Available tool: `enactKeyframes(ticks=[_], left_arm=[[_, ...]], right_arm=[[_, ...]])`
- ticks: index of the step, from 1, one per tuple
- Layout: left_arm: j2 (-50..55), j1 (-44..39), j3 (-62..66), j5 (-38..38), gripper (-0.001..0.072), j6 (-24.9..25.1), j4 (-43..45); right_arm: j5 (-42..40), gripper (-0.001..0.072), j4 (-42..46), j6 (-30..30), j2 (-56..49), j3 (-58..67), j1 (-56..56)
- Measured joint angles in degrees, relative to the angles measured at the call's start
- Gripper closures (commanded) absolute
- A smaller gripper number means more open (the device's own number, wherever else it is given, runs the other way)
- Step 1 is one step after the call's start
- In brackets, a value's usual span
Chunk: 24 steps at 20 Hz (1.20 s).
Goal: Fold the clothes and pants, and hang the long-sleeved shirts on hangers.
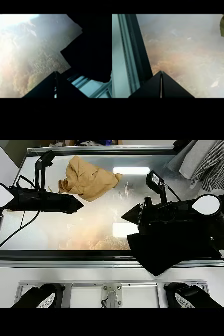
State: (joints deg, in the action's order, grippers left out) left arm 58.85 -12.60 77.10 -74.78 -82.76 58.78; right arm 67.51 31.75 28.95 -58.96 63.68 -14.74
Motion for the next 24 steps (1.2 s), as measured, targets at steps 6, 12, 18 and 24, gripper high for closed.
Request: enactKeyframes(ticks=[6,12,18,24], left_arm=[[0.0,0.0,0.0,0.0,0.0693,0.0,0.0],[0.0,0.0,0.0,0.0,0.0693,-0.1,0.0],[2.9,0.4,0.7,8.4,-0.0003,0.8,1.6],[22.1,1.3,11.0,20.5,-0.0003,1.4,15.2]], right_arm=[[0.0,0.0691,0.0,0.0,0.0,0.0,0.0],[0.0,0.0691,0.0,-0.2,0.0,0.0,0.0],[0.0,0.0691,0.0,-0.2,0.0,0.0,0.0],[0.0,0.0691,0.0,0.0,0.0,0.0,0.0]])
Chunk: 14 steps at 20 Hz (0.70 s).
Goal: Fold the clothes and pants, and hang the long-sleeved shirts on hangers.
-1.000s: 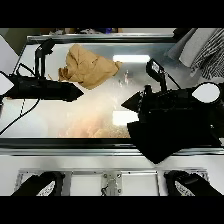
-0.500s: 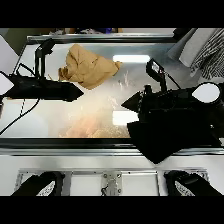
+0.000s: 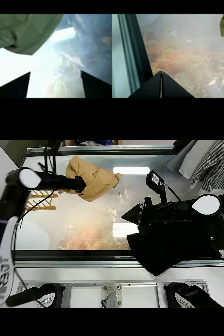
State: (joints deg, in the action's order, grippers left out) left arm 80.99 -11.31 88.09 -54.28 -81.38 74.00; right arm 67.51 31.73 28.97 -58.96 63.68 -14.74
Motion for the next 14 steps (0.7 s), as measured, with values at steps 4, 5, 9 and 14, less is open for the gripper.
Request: enactKeyframes(ticks=[4,5,9,14], left_arm=[[18.9,0.5,12.0,4.7,-0.0003,0.0,4.9],[23.6,0.5,15.2,5.2,-0.0003,0.0,5.6],[38.0,0.6,25.5,6.5,-0.0003,0.0,6.6],[44.1,0.5,27.3,8.9,0.0397,0.0,6.9]], right_arm=[[0.0,0.0691,0.0,0.0,0.0,0.0,0.0],[0.0,0.0691,0.0,0.0,0.0,0.0,0.0],[0.0,0.0691,0.0,0.0,0.0,0.0,0.0],[0.0,0.0691,0.0,0.0,0.0,0.0,0.0]])
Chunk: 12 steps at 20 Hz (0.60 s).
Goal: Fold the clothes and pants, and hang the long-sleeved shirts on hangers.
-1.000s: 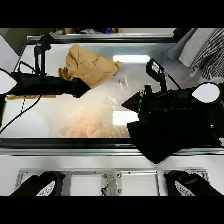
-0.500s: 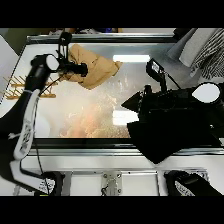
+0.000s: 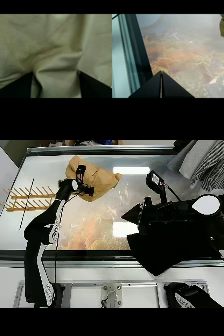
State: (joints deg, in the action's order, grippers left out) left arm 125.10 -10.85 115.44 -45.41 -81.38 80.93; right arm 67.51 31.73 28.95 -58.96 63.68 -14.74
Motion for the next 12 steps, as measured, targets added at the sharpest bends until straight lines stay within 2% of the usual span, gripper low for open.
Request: enactKeyframes(ticks=[1,2,7,12], left_arm=[[0.3,-0.1,-0.1,-0.2,0.0618,0.0,0.0],[0.3,-0.3,-0.2,-0.6,0.0693,0.0,0.0],[-6.8,-1.0,-0.2,-1.3,0.0693,0.0,0.0],[-24.8,-4.7,2.7,0.4,0.0693,0.0,0.1]], right_arm=[[0.0,0.0691,0.0,0.0,0.0,0.0,0.0],[0.0,0.0691,0.0,0.0,0.0,0.0,0.0],[0.6,0.0692,-2.5,0.0,0.0,0.0,0.0],[-0.9,0.0694,-6.2,1.1,0.7,0.0,1.2]])
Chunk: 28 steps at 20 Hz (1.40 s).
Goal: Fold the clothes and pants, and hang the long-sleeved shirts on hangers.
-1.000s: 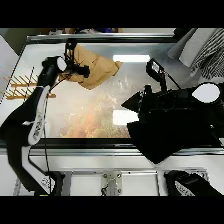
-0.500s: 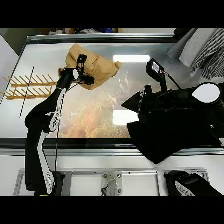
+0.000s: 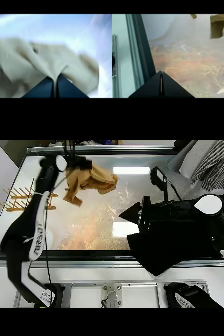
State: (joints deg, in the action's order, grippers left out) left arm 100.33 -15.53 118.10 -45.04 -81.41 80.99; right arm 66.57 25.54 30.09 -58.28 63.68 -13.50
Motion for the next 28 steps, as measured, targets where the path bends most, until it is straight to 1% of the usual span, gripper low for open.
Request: enactKeyframes(ticks=[5,7,10,12,15,17,19,21,24,25,26,27,28], left_arm=[[-22.7,-8.0,-5.4,3.5,0.0693,0.0,-0.2],[-29.8,-11.3,-8.5,3.9,0.0693,0.0,-0.2],[-37.9,-15.0,-14.0,4.7,0.0693,0.0,0.1],[-41.7,-15.6,-18.4,3.8,0.0693,0.0,0.2],[-45.1,-12.2,-26.2,-1.2,0.0693,-1.4,0.3],[-46.1,-7.3,-32.9,-5.9,0.0693,-3.9,0.4],[-46.6,-1.7,-40.6,-8.7,0.0693,-5.7,0.5],[-46.8,4.1,-49.0,-8.9,0.0693,-6.7,0.4],[-44.9,11.2,-58.2,-6.7,0.0692,-7.6,-0.7],[-43.6,13.2,-59.8,-6.1,0.0565,-7.6,-1.6],[-42.2,14.9,-60.5,-5.8,0.0192,-7.7,-2.2],[-40.7,16.3,-60.2,-6.0,0.003,-7.7,-3.0],[-39.4,17.6,-59.1,-7.1,0.0045,-7.7,-3.5]], right_arm=[[-10.4,0.0694,0.9,7.7,5.4,0.0,9.0],[-13.8,0.0694,1.3,11.3,8.1,0.0,13.4],[-15.8,0.0694,1.8,16.4,11.3,0.1,18.5],[-15.4,0.0694,4.1,19.4,12.4,0.1,20.2],[-11.9,0.0694,12.6,26.1,12.3,0.0,21.3],[-8.4,0.0694,19.3,31.1,11.0,-0.3,21.6],[-5.1,0.0694,23.8,34.7,8.9,-1.4,21.2],[-3.4,0.0694,26.4,36.7,6.5,-3.4,19.2],[-5.2,0.0694,31.1,40.6,2.6,-6.3,13.5],[-6.6,0.0694,33.0,42.2,1.3,-6.9,11.2],[-7.8,0.0694,34.7,43.5,0.3,-7.3,9.2],[-9.0,0.0694,36.0,44.5,-0.5,-7.6,7.4],[-10.0,0.0694,37.1,45.3,-0.9,-7.8,6.1]])
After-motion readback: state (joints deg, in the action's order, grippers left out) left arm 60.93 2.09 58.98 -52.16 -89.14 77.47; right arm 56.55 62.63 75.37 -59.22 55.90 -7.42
